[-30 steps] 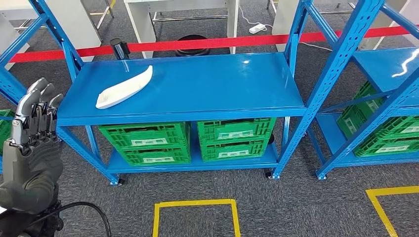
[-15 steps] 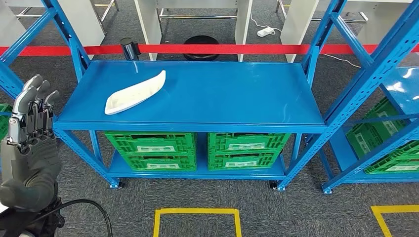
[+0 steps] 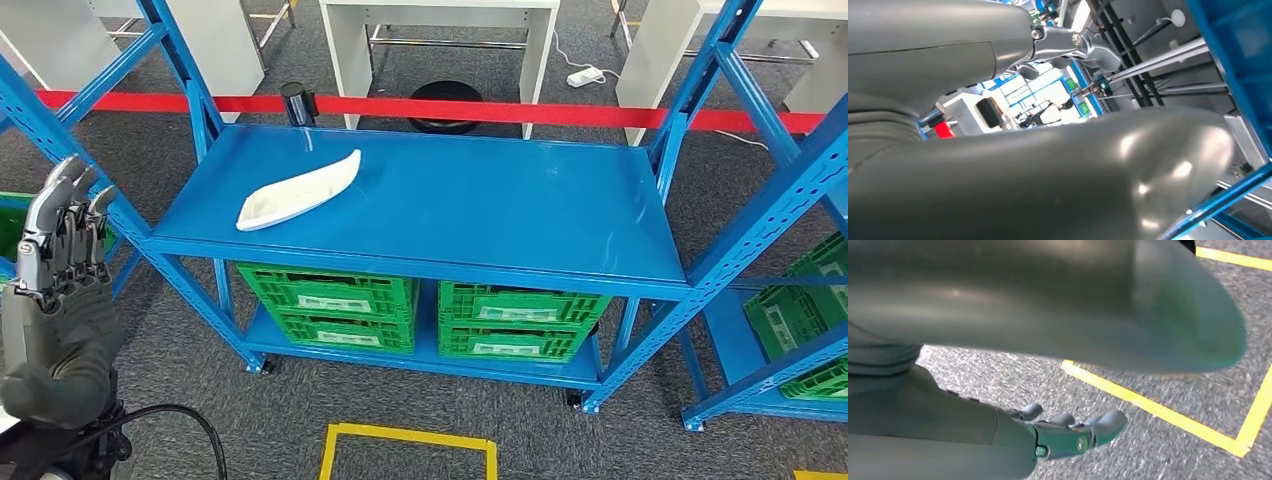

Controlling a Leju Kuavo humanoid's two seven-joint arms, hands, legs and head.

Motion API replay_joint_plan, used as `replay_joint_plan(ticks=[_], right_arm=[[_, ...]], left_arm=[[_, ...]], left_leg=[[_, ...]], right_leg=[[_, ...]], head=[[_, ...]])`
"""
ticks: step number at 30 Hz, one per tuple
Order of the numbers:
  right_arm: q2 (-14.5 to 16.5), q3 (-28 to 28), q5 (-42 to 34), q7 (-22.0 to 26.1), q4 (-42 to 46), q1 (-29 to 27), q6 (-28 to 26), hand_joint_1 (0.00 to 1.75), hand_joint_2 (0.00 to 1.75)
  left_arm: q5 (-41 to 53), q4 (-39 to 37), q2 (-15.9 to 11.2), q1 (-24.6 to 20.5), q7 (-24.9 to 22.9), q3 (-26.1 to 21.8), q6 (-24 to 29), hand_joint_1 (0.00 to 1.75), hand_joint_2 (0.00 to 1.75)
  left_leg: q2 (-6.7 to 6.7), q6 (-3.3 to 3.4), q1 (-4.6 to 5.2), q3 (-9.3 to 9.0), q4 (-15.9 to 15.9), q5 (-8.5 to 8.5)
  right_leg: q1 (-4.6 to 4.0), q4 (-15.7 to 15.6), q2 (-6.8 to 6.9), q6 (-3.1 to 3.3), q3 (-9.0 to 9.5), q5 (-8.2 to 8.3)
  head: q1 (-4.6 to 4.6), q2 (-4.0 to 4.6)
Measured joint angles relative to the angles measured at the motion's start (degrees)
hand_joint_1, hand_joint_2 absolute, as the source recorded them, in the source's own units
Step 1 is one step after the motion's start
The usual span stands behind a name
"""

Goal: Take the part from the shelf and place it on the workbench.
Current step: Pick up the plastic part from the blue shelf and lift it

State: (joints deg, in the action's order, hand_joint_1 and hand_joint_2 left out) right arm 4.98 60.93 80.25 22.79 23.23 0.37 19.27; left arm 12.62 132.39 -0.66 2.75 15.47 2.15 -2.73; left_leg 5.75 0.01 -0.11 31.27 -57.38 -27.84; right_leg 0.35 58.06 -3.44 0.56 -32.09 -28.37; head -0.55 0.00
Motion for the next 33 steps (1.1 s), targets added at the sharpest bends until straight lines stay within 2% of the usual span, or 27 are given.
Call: replay_joint_plan(ticks=[5,6,8,10,11,13,14,15,16,18,19,20,21,23,25,26,27,29,30,31,32,33], right_arm=[[0.0,0.0,-0.1,-0.4,0.0,-0.1,0.0,0.00,0.00],[0.0,0.0,-0.1,-0.5,-0.1,0.0,0.0,0.00,0.00],[0.0,0.0,-0.1,-0.6,-0.2,0.0,0.0,0.00,0.00],[0.0,0.0,-0.2,-0.6,-0.3,0.0,0.1,0.00,0.00],[-0.1,0.0,-0.2,-0.6,-0.3,0.0,0.1,0.00,0.00],[0.0,0.0,-0.3,-0.6,-0.3,0.1,0.3,0.00,0.00],[0.0,0.0,-0.4,-0.6,-0.3,0.1,0.3,0.00,0.00],[-0.1,0.0,-0.4,-0.7,-0.3,0.1,0.3,0.00,0.00],[-0.1,0.0,-0.5,-0.7,-0.3,0.0,0.3,0.00,0.00],[-0.1,0.0,-0.5,-0.8,-0.3,-0.1,0.3,0.00,0.00],[0.0,0.0,-0.5,-0.9,-0.4,-0.1,0.4,0.00,0.00],[0.1,0.0,-0.5,-0.9,-0.4,-0.1,0.4,0.00,0.00],[0.2,0.0,-0.6,-0.9,-0.4,-0.1,0.4,0.00,0.00],[0.2,0.0,-0.6,-0.9,-0.5,-0.1,0.4,0.00,0.00],[0.2,0.0,-0.6,-0.9,-0.5,-0.1,0.4,0.00,0.00],[0.2,0.0,-0.6,-0.9,-0.5,-0.2,0.4,0.00,0.00],[0.2,0.0,-0.6,-0.8,-0.5,-0.3,0.4,0.00,0.00],[0.2,0.0,-0.6,-0.8,-0.5,-0.4,0.4,0.00,0.00],[0.2,0.0,-0.6,-0.8,-0.5,-0.5,0.4,0.00,0.00],[0.2,0.0,-0.6,-0.8,-0.5,-0.5,0.4,0.00,0.00],[0.2,0.0,-0.6,-0.8,-0.5,-0.5,0.4,0.00,0.00],[0.2,0.0,-0.6,-0.8,-0.5,-0.5,0.4,0.00,0.00]], left_arm=[[0.3,0.2,0.3,-0.2,-0.4,0.1,-0.3,0.00,0.00],[0.3,0.2,0.3,-0.3,-0.4,0.1,-0.4,0.00,0.00],[0.3,0.3,0.4,-0.4,-0.4,0.1,-0.5,0.00,0.00],[0.3,0.4,0.5,-0.6,-0.3,0.1,-0.6,0.00,0.00],[0.3,0.4,0.5,-0.7,-0.3,0.1,-0.7,0.00,0.00],[0.3,0.4,0.7,-0.8,-0.3,0.2,-0.8,0.00,0.00],[0.3,0.3,0.7,-0.8,-0.3,0.2,-0.9,0.00,0.00],[0.3,0.3,0.7,-0.8,-0.3,0.2,-0.9,0.00,0.00],[0.3,0.3,0.8,-0.8,-0.3,0.2,-0.9,0.00,0.00],[0.3,0.3,0.8,-0.8,-0.3,0.3,-0.9,0.00,0.00],[0.3,0.3,0.8,-0.8,-0.3,0.3,-0.9,0.00,0.00],[0.3,0.3,0.8,-0.9,-0.3,0.3,-1.0,0.00,0.00],[0.3,0.3,0.9,-0.9,-0.3,0.3,-1.0,0.00,0.00],[0.3,0.4,0.9,-0.9,-0.3,0.4,-1.1,0.00,0.00],[0.2,0.4,0.9,-1.0,-0.3,0.4,-1.1,0.00,0.00],[0.2,0.4,0.9,-1.0,-0.3,0.4,-1.1,0.00,0.00],[0.2,0.4,0.9,-1.0,-0.3,0.4,-1.1,0.00,0.00],[0.2,0.3,0.9,-1.0,-0.3,0.4,-1.1,0.00,0.00],[0.2,0.3,0.9,-1.0,-0.3,0.4,-1.1,0.00,0.00],[0.1,0.3,0.9,-1.0,-0.4,0.4,-1.1,0.00,0.00],[0.1,0.3,0.9,-1.0,-0.4,0.4,-1.1,0.00,0.00],[0.0,0.3,0.9,-1.0,-0.4,0.4,-1.1,0.00,0.00]], left_leg=[[-0.12,-0.60,-0.09,-0.11,0.2,-0.07],[-0.13,-0.45,-0.04,-0.10,0.2,-0.13],[-0.31,0.25,-0.07,-0.46,0.8,0.05],[-0.77,0.83,-0.38,-1.63,2.6,0.72],[-1.06,0.94,-0.59,-2.23,3.4,1.04],[-1.68,0.91,-0.65,-2.61,3.7,0.93],[-1.90,0.76,-0.74,-2.64,3.5,0.71],[-2.04,0.49,-0.91,-2.68,3.3,0.42],[-2.10,0.11,-1.19,-2.76,3.0,0.08],[-2.12,-0.87,-1.88,-2.82,1.8,-0.95],[-2.08,-1.46,-2.03,-2.66,1.0,-1.66],[-2.03,-1.96,-2.06,-2.51,0.4,-2.30],[-1.95,-2.36,-1.98,-2.41,0.0,-2.79],[-1.68,-2.79,-1.99,-2.53,0.1,-3.18],[-2.60,-3.04,-2.11,-2.26,-1.1,-3.92],[-3.45,-3.10,-2.08,-1.23,-3.4,-5.00],[-4.39,-3.09,-1.97,0.55,-7.0,-6.49],[-5.20,-2.96,-1.78,5.26,-15.0,-9.22],[-5.27,-2.80,-1.71,6.92,-17.3,-9.28],[-5.32,-2.53,-1.61,7.57,-17.4,-8.16],[-5.38,-2.14,-1.45,7.09,-15.2,-5.96],[-5.52,-1.62,-1.21,5.83,-11.5,-3.28]], right_leg=[[-0.06,0.0,-0.06,0.22,-0.02,-0.08],[0.03,-0.1,-0.08,0.12,0.00,-0.07],[0.14,-0.6,-0.09,-0.22,0.25,0.08],[0.06,0.3,0.86,-0.67,0.06,-0.46],[0.07,2.2,1.53,-0.93,-0.87,-1.53],[0.48,9.3,2.45,-1.65,-4.84,-4.90],[0.76,12.6,2.56,-2.02,-6.82,-6.00],[1.05,14.3,2.61,-2.41,-7.98,-6.05],[1.34,13.7,2.62,-2.83,-7.90,-4.90],[2.01,7.1,2.59,-3.82,-4.81,-1.14],[2.19,4.0,2.34,-4.02,-3.28,0.03],[2.29,2.2,2.19,-3.71,-2.30,0.43],[2.24,1.8,2.08,-3.12,-2.02,0.12],[2.03,2.3,2.27,-1.54,-2.06,-0.46],[1.95,2.3,2.68,-0.61,-1.67,-0.75],[1.92,2.2,2.93,-0.21,-1.37,-0.89],[1.82,2.2,3.19,0.11,-1.11,-1.06],[1.56,2.1,3.70,0.51,-0.68,-1.50],[1.42,2.1,3.88,0.60,-0.42,-1.76],[1.29,2.1,3.99,0.62,-0.05,-2.04],[1.18,2.1,4.05,0.57,0.42,-2.36],[1.12,2.1,4.06,0.46,0.90,-2.69]], head=[[-0.04,0.00],[-0.03,0.00],[-0.14,0.00],[-0.08,0.00],[0.06,0.00],[0.40,0.00],[0.46,0.00],[0.50,0.00],[0.50,0.00],[0.60,0.00],[0.84,0.00],[1.00,0.00],[1.02,0.00],[0.69,0.00],[0.22,0.00],[-0.04,0.00],[-0.32,0.00],[-0.69,0.00],[-0.78,0.00],[-0.83,0.00],[-0.86,0.00],[-0.91,0.00]])
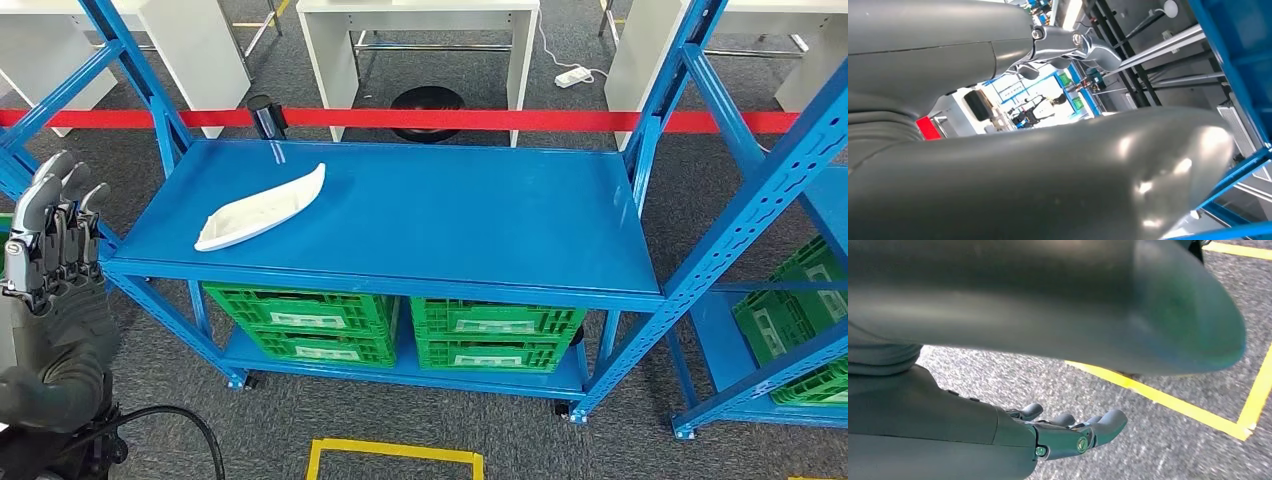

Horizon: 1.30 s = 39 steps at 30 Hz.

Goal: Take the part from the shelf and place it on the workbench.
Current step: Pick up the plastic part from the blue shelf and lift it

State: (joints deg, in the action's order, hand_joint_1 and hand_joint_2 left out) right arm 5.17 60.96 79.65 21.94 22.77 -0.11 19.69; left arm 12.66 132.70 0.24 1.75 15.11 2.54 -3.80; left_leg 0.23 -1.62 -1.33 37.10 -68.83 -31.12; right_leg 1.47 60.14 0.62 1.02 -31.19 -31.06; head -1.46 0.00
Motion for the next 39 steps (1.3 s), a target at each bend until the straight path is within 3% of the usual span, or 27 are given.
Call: replay_joint_plan(ticks=[2,4,7,9,11,12,13,14,16,17,18,20,23,24,26,27,28,29,31,33,37,39], right_arm=[[0.0,0.0,0.0,0.0,0.0,0.0,0.0,0.00,0.00],[0.0,0.0,0.0,0.0,0.0,0.1,0.0,0.00,0.00],[0.0,0.0,0.0,0.0,0.0,0.2,0.0,0.00,0.00],[0.0,0.0,0.0,0.0,0.0,0.2,0.0,0.00,0.00],[0.0,0.0,0.0,0.0,0.0,0.1,0.1,0.00,0.00],[0.0,0.0,0.0,0.0,0.0,0.1,0.2,0.00,0.00],[0.0,0.0,0.0,0.0,0.0,0.0,0.3,0.00,0.00],[0.0,0.0,0.0,0.0,0.0,0.0,0.3,0.00,0.00],[0.0,0.0,0.0,0.0,0.0,0.0,0.4,0.00,0.00],[-0.1,0.0,0.0,0.0,0.0,0.1,0.5,0.00,0.00],[-0.1,0.0,0.0,0.0,0.0,0.1,0.5,0.00,0.00],[-0.1,0.0,0.0,0.0,0.0,0.1,0.6,0.00,0.00],[-0.1,0.0,0.0,0.0,0.1,0.1,0.8,0.00,0.00],[-0.1,0.0,-0.1,0.0,0.1,0.1,0.8,0.00,0.00],[-0.1,0.0,-0.1,-0.1,0.2,0.1,1.0,0.00,0.00],[0.0,0.0,-0.2,-0.1,0.2,0.1,1.0,0.00,0.00],[0.0,0.0,-0.3,-0.2,0.2,0.0,1.0,0.00,0.00],[0.0,0.0,-0.3,-0.2,0.2,0.0,1.0,0.00,0.00],[0.0,0.0,-0.5,-0.3,0.2,0.0,1.1,0.00,0.00],[0.0,0.0,-0.5,-0.3,0.5,0.0,1.4,0.00,0.00],[0.1,0.0,-0.5,-0.3,0.9,0.1,1.9,0.00,0.00],[0.1,0.0,-0.5,-0.3,1.1,0.1,2.0,0.00,0.00]], left_arm=[[-0.1,0.0,0.0,0.0,0.0,0.0,0.0,0.00,0.00],[-0.1,0.1,0.0,-0.1,0.0,0.0,0.0,0.00,0.00],[-0.1,0.1,0.0,-0.1,0.0,0.0,0.0,0.00,0.00],[-0.1,0.1,0.1,-0.2,0.0,0.0,0.0,0.00,0.00],[-0.1,0.1,0.1,-0.3,0.0,0.0,0.0,0.00,0.00],[-0.1,0.0,0.1,-0.3,0.0,0.0,0.0,0.00,0.00],[-0.1,0.0,0.2,-0.4,0.0,0.0,0.0,0.00,0.00],[-0.1,0.0,0.2,-0.4,0.0,0.0,0.0,0.00,0.00],[-0.1,0.0,0.2,-0.4,0.0,0.0,0.0,0.00,0.00],[-0.1,0.0,0.2,-0.5,0.0,0.0,0.0,0.00,0.00],[-0.1,0.0,0.2,-0.5,0.0,0.0,0.0,0.00,0.00],[-0.1,-0.1,0.2,-0.6,0.0,0.0,0.0,0.00,0.00],[-0.1,0.0,0.2,-0.8,0.0,0.0,0.0,0.00,0.00],[-0.1,0.0,0.2,-0.9,0.0,0.0,0.0,0.00,0.00],[-0.2,-0.2,0.1,-0.9,0.0,0.0,0.0,0.00,0.00],[-0.3,-0.3,0.0,-0.9,0.1,0.0,0.0,0.00,0.00],[-0.5,-0.5,-0.2,-0.9,0.3,0.0,0.0,0.00,0.00],[-0.7,-0.7,-0.4,-0.9,0.5,0.0,0.0,0.00,0.00],[-1.1,-1.1,-0.8,-0.9,1.0,0.0,0.0,0.00,0.00],[-1.2,-1.3,-0.9,-0.9,0.9,0.1,0.0,0.00,0.00],[-0.8,-1.3,-0.9,-0.9,0.3,0.4,0.0,0.00,0.00],[-0.7,-1.1,-0.9,-0.9,0.2,0.6,0.0,0.00,0.00]], left_leg=[[-0.48,0.81,0.62,-2.53,6.6,3.10],[-0.65,1.02,1.07,-3.33,8.9,3.16],[-0.13,1.53,0.88,-4.01,10.0,3.24],[-0.05,2.17,0.70,-4.77,10.6,3.17],[0.04,2.69,0.88,-5.13,10.7,2.78],[0.15,2.81,0.98,-5.34,10.7,2.55],[0.29,2.85,1.06,-5.66,10.6,2.29],[0.44,2.82,1.13,-6.10,10.6,1.99],[0.65,2.64,1.24,-7.03,10.6,1.26],[0.77,2.43,1.33,-7.28,10.6,0.92],[0.86,2.18,1.39,-7.37,10.6,0.66],[1.00,1.57,1.44,-7.44,10.8,0.39],[0.72,0.60,1.41,-7.16,9.1,-0.87],[0.57,0.28,1.32,-5.99,6.6,-2.14],[0.39,-0.29,0.96,-1.69,-1.1,-5.17],[0.34,-0.52,0.75,0.33,-4.2,-5.83],[0.29,-0.73,0.55,1.52,-5.5,-5.33],[0.20,-0.91,0.37,1.55,-4.4,-3.63],[-0.15,-1.22,0.04,-1.05,2.8,1.39],[-0.40,-0.94,0.12,-3.52,8.8,3.85],[-0.09,0.98,0.42,-4.12,10.3,3.59],[-0.08,1.84,0.34,-4.61,10.7,3.45]], right_leg=[[-0.20,-0.1,0.04,-0.51,0.64,-0.62],[-0.27,-0.4,0.21,-1.24,0.79,-0.88],[-0.17,-0.4,0.37,-2.26,1.15,-1.29],[-0.15,4.0,0.03,-2.54,-1.08,-3.44],[-0.28,11.6,-0.18,-2.60,-5.80,-6.23],[-0.33,14.3,-0.22,-2.59,-7.77,-6.54],[-0.39,14.8,-0.25,-2.53,-8.74,-5.61],[-0.44,13.1,-0.28,-2.39,-8.51,-3.50],[-0.63,5.5,-0.46,-1.80,-5.58,1.47],[-0.77,2.2,-0.58,-1.50,-4.21,2.88],[-0.93,0.2,-0.68,-1.23,-3.37,3.38],[-1.13,-0.6,-0.73,-0.83,-3.08,3.03],[-0.55,-1.5,-0.57,0.01,-2.03,2.97],[-0.37,-1.7,-0.48,0.26,-1.58,2.87],[-0.31,-1.8,-0.37,0.51,-1.08,2.45],[-0.27,-1.8,-0.34,0.50,-0.85,2.20],[-0.18,-1.8,-0.33,0.40,-0.54,1.92],[-0.05,-1.8,-0.36,0.23,-0.13,1.62],[0.27,-1.8,-0.43,-0.35,0.86,0.90],[0.22,-1.7,-0.50,-1.20,1.42,0.26],[0.25,-2.1,-0.30,-2.77,1.91,-0.17],[0.27,1.3,-0.28,-3.10,0.40,-2.03]], head=[[-0.05,0.00],[-0.07,0.00],[0.02,0.00],[0.33,0.00],[0.69,0.00],[0.81,0.00],[0.91,0.00],[1.01,0.00],[1.23,0.00],[1.32,0.00],[1.37,0.00],[1.39,0.00],[1.12,0.00],[0.90,0.00],[0.52,0.00],[0.45,0.00],[0.40,0.00],[0.38,0.00],[0.26,0.00],[0.03,0.00],[0.24,0.00],[0.55,0.00]])
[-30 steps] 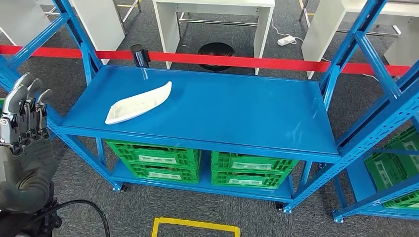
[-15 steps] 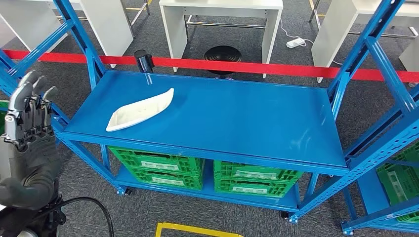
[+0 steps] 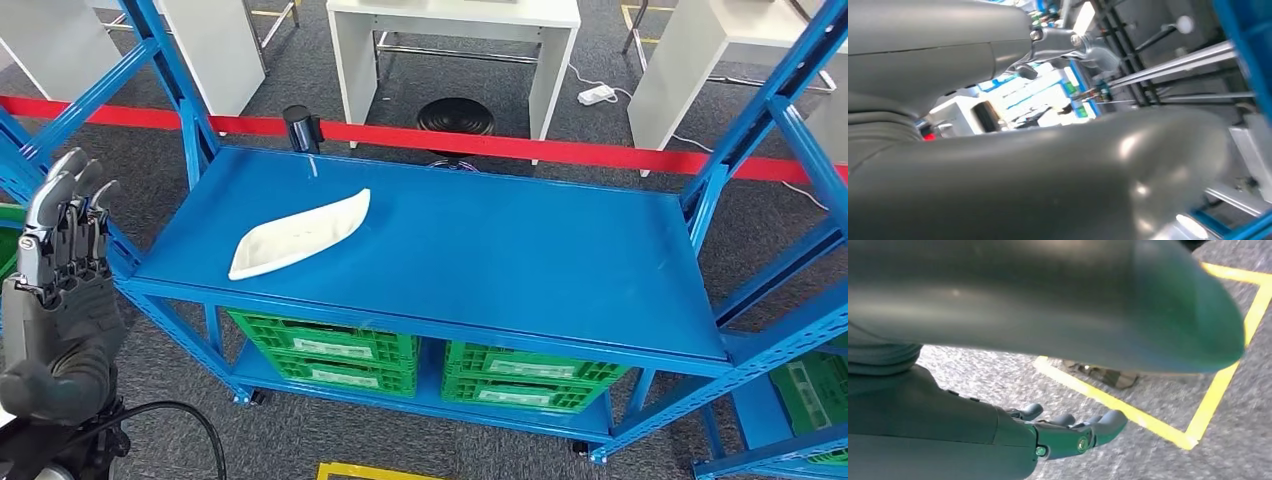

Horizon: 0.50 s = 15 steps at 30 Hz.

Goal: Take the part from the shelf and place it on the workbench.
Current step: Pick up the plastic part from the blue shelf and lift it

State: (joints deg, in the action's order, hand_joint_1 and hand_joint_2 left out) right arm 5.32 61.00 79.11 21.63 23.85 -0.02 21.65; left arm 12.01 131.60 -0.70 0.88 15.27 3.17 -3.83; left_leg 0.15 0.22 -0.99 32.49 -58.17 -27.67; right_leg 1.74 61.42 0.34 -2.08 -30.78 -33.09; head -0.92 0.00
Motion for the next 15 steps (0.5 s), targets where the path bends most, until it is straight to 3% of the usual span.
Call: replay_joint_plan(ticks=[2,3,4,5,6,7,9,12,15], right_arm=[[0.0,0.0,0.0,0.0,0.1,-0.1,0.0,0.00,0.00],[0.0,0.0,0.0,0.0,0.1,-0.3,0.0,0.00,0.00],[0.0,0.0,0.0,0.0,0.1,-0.4,0.0,0.00,0.00],[0.0,0.0,0.0,0.0,0.1,-0.5,0.1,0.00,0.00],[0.0,0.0,0.0,0.0,0.1,-0.6,0.1,0.00,0.00],[0.0,0.0,0.0,0.0,0.2,-0.6,0.1,0.00,0.00],[0.1,0.0,0.0,0.0,0.5,-0.6,0.1,0.00,0.00],[0.1,0.0,0.0,0.0,0.7,-0.6,0.1,0.00,0.00],[0.4,0.0,0.1,0.0,1.0,-0.7,0.3,0.00,0.00]], left_arm=[[0.0,0.0,0.0,0.1,0.0,0.2,0.0,0.00,0.00],[0.0,0.0,0.0,0.1,0.0,0.2,0.0,0.00,0.00],[0.0,0.0,0.0,0.2,0.0,0.2,0.0,0.00,0.00],[0.0,0.0,0.0,0.2,0.0,0.2,0.0,0.00,0.00],[0.1,0.0,0.0,0.2,0.0,0.2,0.0,0.00,0.00],[0.1,0.1,0.0,0.3,0.0,0.2,0.0,0.00,0.00],[0.1,0.1,0.0,0.3,-0.1,0.2,0.0,0.00,0.00],[0.1,0.3,0.0,0.6,-0.1,0.2,0.0,0.00,0.00],[0.1,0.6,0.0,0.7,-0.1,0.2,0.0,0.00,0.00]], left_leg=[[-0.03,0.60,0.21,-0.27,0.1,-0.34],[0.02,0.81,0.38,-0.39,0.0,-0.52],[0.11,0.96,0.56,-0.59,0.0,-0.70],[0.22,1.03,0.74,-0.88,0.0,-0.91],[0.33,1.05,0.91,-1.29,0.0,-1.16],[0.41,1.04,1.02,-1.64,0.0,-1.44],[0.56,0.76,1.37,-2.05,-0.1,-2.03],[0.67,-0.06,1.48,-2.22,0.2,-2.43],[0.49,-1.09,1.46,-1.60,-2.2,-4.03]], right_leg=[[-0.24,8.0,-0.07,0.06,-4.45,-3.25],[-0.40,11.6,-0.12,0.15,-6.78,-4.25],[-0.55,13.6,-0.16,0.32,-8.34,-4.17],[-0.71,13.2,-0.19,0.60,-8.77,-2.84],[-0.90,10.4,-0.22,1.00,-7.95,-0.47],[-1.17,6.4,-0.25,1.55,-6.41,2.20],[-1.68,-0.5,-0.23,2.45,-3.54,5.15],[-1.96,-2.6,-0.18,3.00,-2.69,5.04],[-1.32,-3.5,-0.15,3.67,-1.80,5.10]], head=[[0.46,0.00],[0.63,0.00],[0.75,0.00],[0.83,0.00],[0.92,0.00],[1.01,0.00],[1.12,0.00],[1.09,0.00],[0.79,0.00]])
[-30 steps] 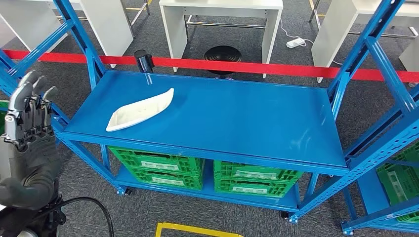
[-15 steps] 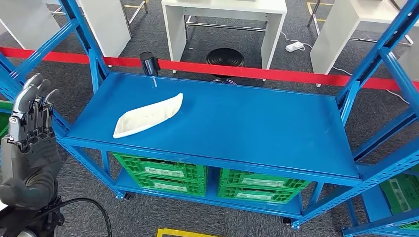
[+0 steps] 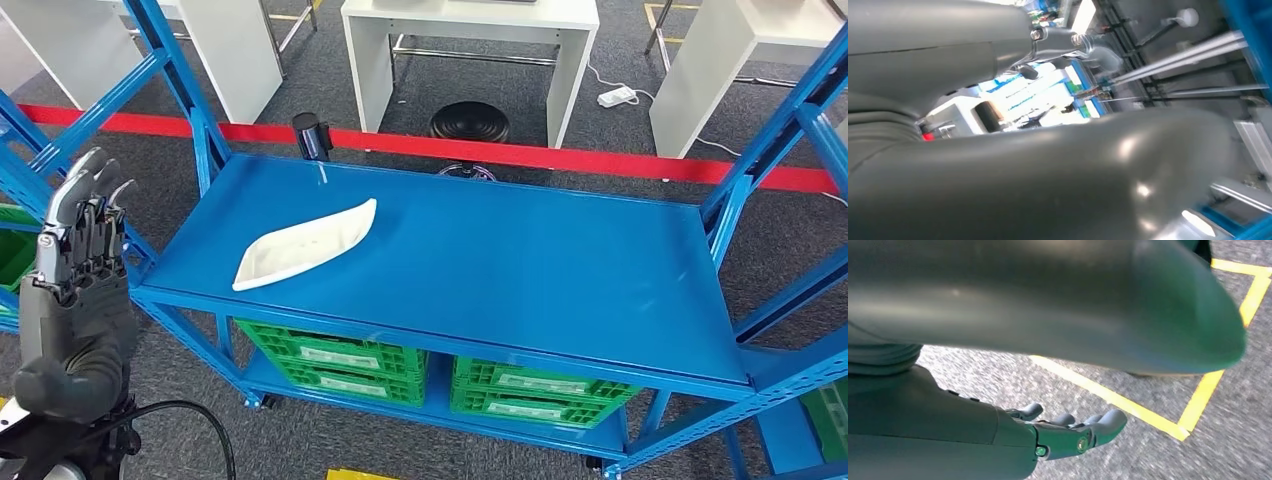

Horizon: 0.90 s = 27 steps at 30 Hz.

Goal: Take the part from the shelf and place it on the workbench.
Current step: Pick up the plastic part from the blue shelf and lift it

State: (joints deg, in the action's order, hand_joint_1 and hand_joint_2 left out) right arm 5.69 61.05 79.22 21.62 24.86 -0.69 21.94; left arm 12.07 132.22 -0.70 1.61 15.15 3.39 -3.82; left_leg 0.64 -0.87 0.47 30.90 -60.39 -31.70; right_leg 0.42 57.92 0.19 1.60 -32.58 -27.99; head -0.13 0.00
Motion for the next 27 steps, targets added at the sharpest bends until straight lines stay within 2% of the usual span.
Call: replay_joint_plan(ticks=[1,3,4,5,6,8,9,11,14,15,16,18,19,20,21,23,24,25,27], right_arm=[[0.1,0.0,0.0,0.0,0.1,0.0,0.1,0.00,0.00],[0.2,0.0,0.1,0.0,0.3,0.0,0.3,0.00,0.00],[0.2,0.0,0.1,0.0,0.4,-0.1,0.5,0.00,0.00],[0.3,0.0,0.1,0.0,0.5,-0.1,0.6,0.00,0.00],[0.3,0.0,0.1,0.0,0.7,-0.2,0.7,0.00,0.00],[0.4,0.0,0.1,0.0,1.1,-0.3,0.9,0.00,0.00],[0.4,0.0,0.1,0.0,1.3,-0.3,1.0,0.00,0.00],[0.5,0.0,0.2,0.0,1.6,-0.3,1.2,0.00,0.00],[0.6,0.0,0.4,0.0,1.9,-0.2,1.4,0.00,0.00],[0.7,0.0,0.4,0.0,2.0,-0.2,1.4,0.00,0.00],[0.7,0.0,0.4,0.0,2.1,-0.3,1.5,0.00,0.00],[0.8,0.0,0.4,0.0,2.4,-0.5,1.8,0.00,0.00],[0.8,0.0,0.4,0.0,2.6,-0.7,2.0,0.00,0.00],[0.9,0.0,0.4,0.0,3.0,-0.9,2.3,0.00,0.00],[1.0,0.0,0.4,0.0,3.4,-1.1,2.5,0.00,0.00],[1.2,0.0,0.3,0.0,4.2,-1.3,2.8,0.00,0.00],[1.2,0.0,0.3,-0.1,4.5,-1.3,2.9,0.00,0.00],[1.4,0.0,0.3,-0.2,4.8,-1.3,3.0,0.00,0.00],[1.6,0.0,0.2,-0.4,5.2,-1.3,3.0,0.00,0.00]], left_arm=[[0.0,0.1,0.0,0.1,0.0,0.0,0.0,0.00,0.00],[0.0,0.1,0.0,0.2,-0.1,0.0,0.0,0.00,0.00],[0.0,0.1,0.0,0.3,-0.1,0.0,0.0,0.00,0.00],[0.0,0.1,0.0,0.3,-0.2,0.0,0.0,0.00,0.00],[0.0,0.1,0.0,0.3,-0.3,0.0,0.0,0.00,0.00],[0.0,0.2,0.0,0.3,-0.5,0.0,0.0,0.00,0.00],[-0.1,0.3,0.0,0.3,-0.6,0.0,0.0,0.00,0.00],[-0.1,0.4,0.0,0.4,-0.7,0.0,0.0,0.00,0.00],[-0.1,0.7,0.0,0.5,-0.8,0.0,0.0,0.00,0.00],[-0.1,0.8,0.0,0.6,-0.8,0.0,0.0,0.00,0.00],[-0.1,1.0,0.1,0.6,-0.9,0.0,0.0,0.00,0.00],[0.1,1.0,0.1,0.9,-1.2,0.0,-0.1,0.00,0.00],[0.4,1.0,0.1,1.2,-1.6,0.0,-0.1,0.00,0.00],[0.6,1.0,0.1,1.5,-1.9,0.0,-0.2,0.00,0.00],[0.9,1.0,0.1,1.7,-2.2,0.0,-0.3,0.00,0.00],[0.9,1.0,0.1,2.2,-2.5,0.0,-0.7,0.00,0.00],[0.7,0.9,0.1,2.3,-2.5,0.0,-1.0,0.00,0.00],[0.5,0.8,0.0,2.4,-2.4,0.0,-1.4,0.00,0.00],[0.8,0.4,-0.1,2.4,-2.4,0.0,-2.0,0.00,0.87]], left_leg=[[-0.08,-0.31,-0.18,1.45,-3.0,-1.45],[-0.19,-0.81,-0.58,5.79,-10.7,-4.38],[-0.23,-1.00,-0.79,7.41,-13.1,-4.69],[-0.27,-1.16,-0.98,8.03,-13.5,-3.81],[-0.32,-1.31,-1.14,7.48,-11.5,-1.84],[-0.51,-1.57,-1.42,4.44,-4.1,2.67],[-0.53,-1.42,-1.46,3.05,-0.9,3.94],[-0.45,-0.72,-1.30,1.98,1.6,4.19],[-0.26,0.66,-1.16,1.78,2.0,4.03],[-0.28,1.01,-1.21,1.62,2.1,4.00],[-0.32,1.32,-1.23,1.45,2.2,3.92],[-0.38,1.74,-1.03,1.26,2.2,3.65],[-0.35,1.89,-0.89,1.12,2.2,3.51],[-0.29,1.98,-0.75,0.91,2.2,3.36],[-0.22,2.04,-0.63,0.62,2.2,3.17],[-0.10,1.96,-0.41,-0.06,2.2,2.72],[-0.03,1.80,-0.27,-0.29,2.2,2.47],[0.00,1.74,-0.11,-0.39,2.1,2.19],[0.00,1.72,0.09,-0.44,2.0,1.87]], right_leg=[[0.13,-0.2,0.05,0.18,0.32,-0.09],[0.19,-0.2,0.13,0.33,0.71,-0.47],[0.22,-0.2,0.14,0.29,0.95,-0.71],[0.29,-0.2,0.14,0.19,1.27,-0.96],[0.41,-0.2,0.12,0.02,1.70,-1.25],[0.55,-0.1,0.05,-0.55,2.64,-1.94],[0.52,0.0,-0.01,-0.94,2.95,-2.30],[0.37,-0.1,-0.04,-1.75,3.19,-2.75],[0.65,0.3,0.06,-2.81,3.25,-3.34],[0.70,1.9,0.06,-3.05,2.55,-4.24],[0.72,4.9,0.04,-3.19,1.05,-5.70],[0.61,13.0,-0.01,-3.27,-3.57,-8.97],[0.54,16.0,-0.02,-3.20,-5.51,-9.61],[0.46,16.9,-0.03,-3.02,-6.46,-9.03],[0.34,15.4,-0.05,-2.75,-6.25,-7.31],[-0.09,7.7,-0.10,-1.83,-3.25,-2.57],[-0.33,4.2,-0.07,-1.48,-1.75,-0.99],[-0.48,1.7,-0.05,-1.38,-0.72,-0.10],[-0.59,0.5,0.02,-1.54,-0.29,0.01]], head=[[-0.25,0.00],[-0.70,0.00],[-0.79,0.00],[-0.84,0.00],[-0.89,0.00],[-1.04,0.00],[-1.17,0.00],[-1.19,0.00],[-0.93,0.00],[-0.78,0.00],[-0.56,0.00],[-0.13,0.00],[-0.01,0.00],[0.07,0.00],[0.17,0.00],[0.34,0.00],[0.40,0.00],[0.40,0.00],[0.32,0.00]])
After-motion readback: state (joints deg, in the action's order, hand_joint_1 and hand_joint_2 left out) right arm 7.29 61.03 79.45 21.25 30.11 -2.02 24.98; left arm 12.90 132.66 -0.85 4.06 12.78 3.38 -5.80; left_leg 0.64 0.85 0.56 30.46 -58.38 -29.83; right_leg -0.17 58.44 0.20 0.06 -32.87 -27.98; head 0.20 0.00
